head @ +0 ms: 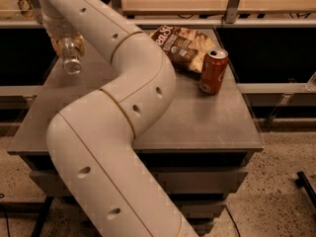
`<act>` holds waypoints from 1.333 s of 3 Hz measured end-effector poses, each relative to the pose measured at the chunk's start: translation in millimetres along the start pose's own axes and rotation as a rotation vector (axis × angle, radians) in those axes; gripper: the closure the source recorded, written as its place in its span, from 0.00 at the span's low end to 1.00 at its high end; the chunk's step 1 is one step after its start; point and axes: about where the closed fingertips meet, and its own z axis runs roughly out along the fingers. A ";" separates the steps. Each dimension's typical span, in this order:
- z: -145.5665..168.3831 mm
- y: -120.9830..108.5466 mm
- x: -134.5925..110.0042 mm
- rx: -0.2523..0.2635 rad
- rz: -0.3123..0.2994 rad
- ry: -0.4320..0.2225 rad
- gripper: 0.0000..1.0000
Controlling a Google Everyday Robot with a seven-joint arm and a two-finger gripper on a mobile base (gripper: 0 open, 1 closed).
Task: Place redbull can upright
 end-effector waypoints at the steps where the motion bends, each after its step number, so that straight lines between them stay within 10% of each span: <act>1: -34.0 -16.4 -2.2 -0.066 -0.032 -0.056 1.00; 3: -37.7 -25.5 -10.5 -0.098 -0.073 -0.117 1.00; 4: -82.3 -46.1 -11.6 -0.153 -0.165 -0.271 1.00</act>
Offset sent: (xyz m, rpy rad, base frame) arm 0.0005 -0.0176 0.0243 0.0576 -0.0314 0.0359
